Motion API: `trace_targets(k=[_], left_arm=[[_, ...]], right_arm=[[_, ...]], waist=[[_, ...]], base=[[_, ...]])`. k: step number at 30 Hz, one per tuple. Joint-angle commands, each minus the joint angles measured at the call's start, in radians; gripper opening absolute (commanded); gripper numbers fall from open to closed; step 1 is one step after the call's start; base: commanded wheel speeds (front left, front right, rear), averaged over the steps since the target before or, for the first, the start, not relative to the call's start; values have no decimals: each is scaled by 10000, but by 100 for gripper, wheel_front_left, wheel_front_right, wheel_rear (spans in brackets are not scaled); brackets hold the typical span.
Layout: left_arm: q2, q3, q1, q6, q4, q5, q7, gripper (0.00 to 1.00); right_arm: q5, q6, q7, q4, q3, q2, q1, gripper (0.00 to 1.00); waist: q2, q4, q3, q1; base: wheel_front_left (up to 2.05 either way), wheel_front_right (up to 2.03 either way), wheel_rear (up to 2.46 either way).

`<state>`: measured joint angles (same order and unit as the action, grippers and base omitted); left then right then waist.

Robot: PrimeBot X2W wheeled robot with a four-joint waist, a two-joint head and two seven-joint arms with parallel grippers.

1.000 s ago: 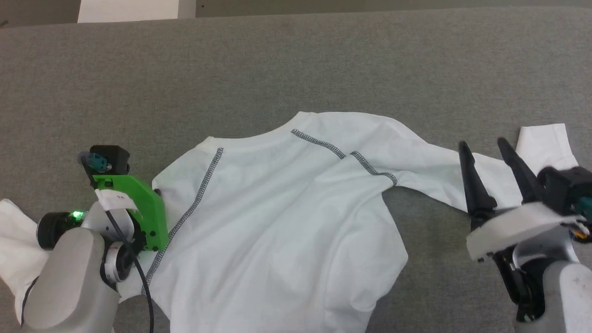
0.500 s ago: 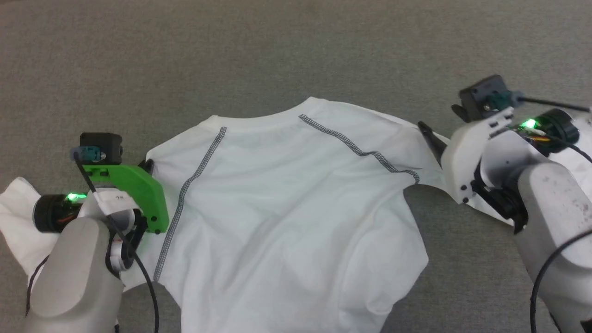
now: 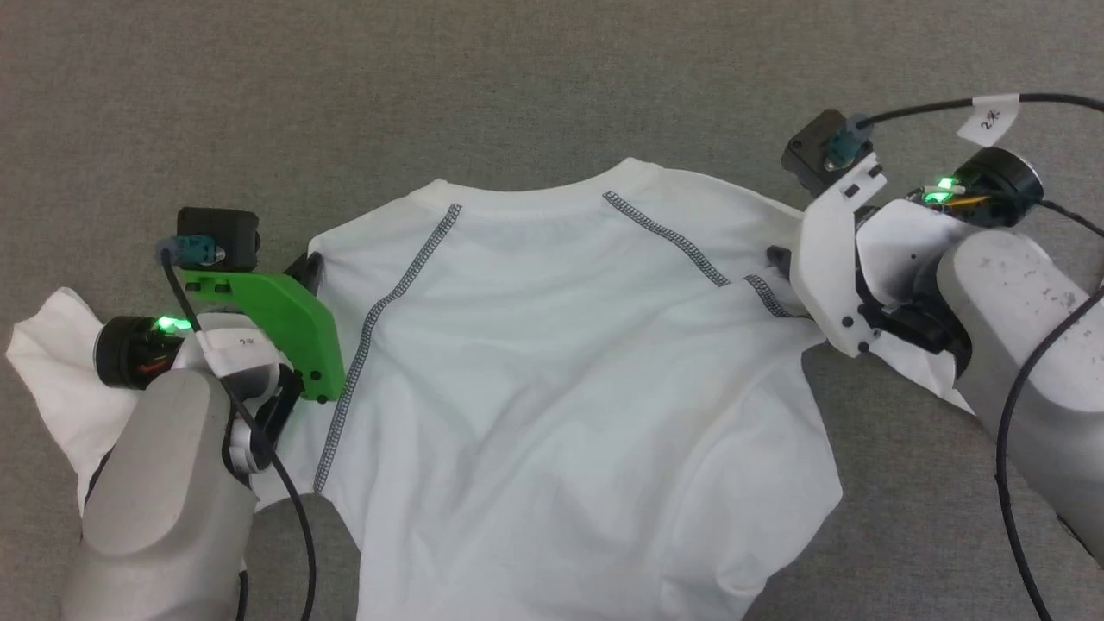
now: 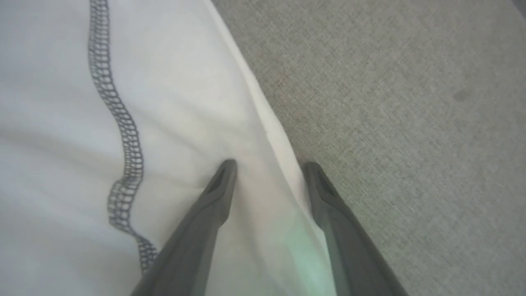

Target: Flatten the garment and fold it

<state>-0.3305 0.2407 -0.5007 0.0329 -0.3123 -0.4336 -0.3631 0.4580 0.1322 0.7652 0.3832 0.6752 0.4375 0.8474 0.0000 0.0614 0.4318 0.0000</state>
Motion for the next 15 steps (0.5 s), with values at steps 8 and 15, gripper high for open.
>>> trace_targets(k=[8,15], left_arm=[[-4,49,-393,-482,-186,-319,428,0],[-124,-470,-1458,-1263,266,-1351,893,0]], right_arm=[[298,-15,-362,648,193,104,507,0],[215,-15,-1119,593,-140,398,1507,0]], waist=[[0,-13,-110,0],[0,-215,-344,0]], base=[[0,0,0],[0,0,0]])
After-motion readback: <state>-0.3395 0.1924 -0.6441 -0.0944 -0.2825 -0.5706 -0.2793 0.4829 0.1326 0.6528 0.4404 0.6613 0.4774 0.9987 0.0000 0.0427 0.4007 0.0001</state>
